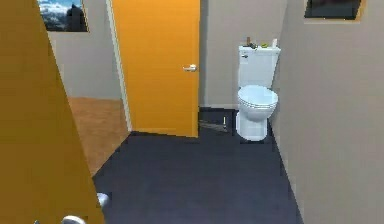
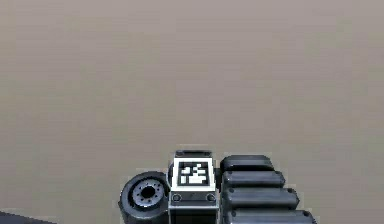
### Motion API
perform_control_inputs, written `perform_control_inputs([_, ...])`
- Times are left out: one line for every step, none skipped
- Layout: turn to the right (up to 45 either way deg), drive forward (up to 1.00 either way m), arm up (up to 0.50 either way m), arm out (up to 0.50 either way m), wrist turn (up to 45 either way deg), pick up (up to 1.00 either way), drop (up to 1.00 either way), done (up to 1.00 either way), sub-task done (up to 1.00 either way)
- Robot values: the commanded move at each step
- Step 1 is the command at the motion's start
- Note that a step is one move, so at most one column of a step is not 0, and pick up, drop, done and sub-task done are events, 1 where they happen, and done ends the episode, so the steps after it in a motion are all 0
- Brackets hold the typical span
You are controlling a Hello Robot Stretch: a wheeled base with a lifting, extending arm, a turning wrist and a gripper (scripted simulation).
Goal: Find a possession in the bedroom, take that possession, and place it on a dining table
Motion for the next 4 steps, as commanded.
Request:
perform_control_inputs([0.0, 0.75, 0.00, 0.00, 0.0, 0.00, 0.00, 0.00, 0.00])
perform_control_inputs([-45.0, 0.00, 0.00, 0.00, 0.0, 0.00, 0.00, 0.00, 0.00])
perform_control_inputs([-3.0, 0.00, 0.00, 0.00, 0.0, 0.00, 0.00, 0.00, 0.00])
perform_control_inputs([0.0, 1.00, 0.00, 0.00, 0.0, 0.00, 0.00, 0.00, 0.00])
